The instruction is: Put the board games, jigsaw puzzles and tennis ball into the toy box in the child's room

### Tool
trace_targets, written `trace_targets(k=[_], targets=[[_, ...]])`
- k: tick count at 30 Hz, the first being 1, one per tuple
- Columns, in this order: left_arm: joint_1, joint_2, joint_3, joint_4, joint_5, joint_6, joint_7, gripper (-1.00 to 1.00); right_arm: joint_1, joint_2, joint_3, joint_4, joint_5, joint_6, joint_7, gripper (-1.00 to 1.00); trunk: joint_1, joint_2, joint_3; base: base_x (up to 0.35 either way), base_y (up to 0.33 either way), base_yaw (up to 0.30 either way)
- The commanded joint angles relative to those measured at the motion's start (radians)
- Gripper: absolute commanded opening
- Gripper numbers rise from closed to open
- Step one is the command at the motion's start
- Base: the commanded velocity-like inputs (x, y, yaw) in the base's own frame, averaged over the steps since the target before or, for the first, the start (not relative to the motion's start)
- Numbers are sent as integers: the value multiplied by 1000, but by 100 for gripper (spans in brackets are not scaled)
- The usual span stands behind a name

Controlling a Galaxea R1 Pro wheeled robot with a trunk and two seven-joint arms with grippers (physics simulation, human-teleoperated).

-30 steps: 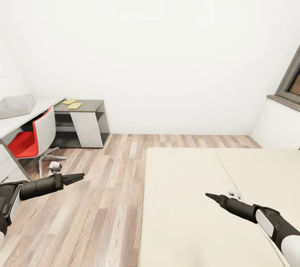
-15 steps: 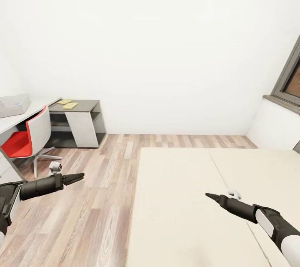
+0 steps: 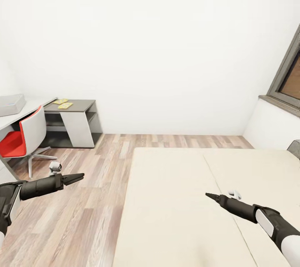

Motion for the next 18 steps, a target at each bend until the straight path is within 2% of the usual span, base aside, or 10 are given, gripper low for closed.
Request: trace_targets(k=[1,18], targets=[[-1,0,2,-1,-7,10,-7,100,-1,0,-2,0,-4,9,2,100,1,-2,-2,0,-215,0],[-1,0,2,-1,-7,11,-7,100,-1,0,-3,0,-4,9,2,100,1,-2,-2,0,-215,0]])
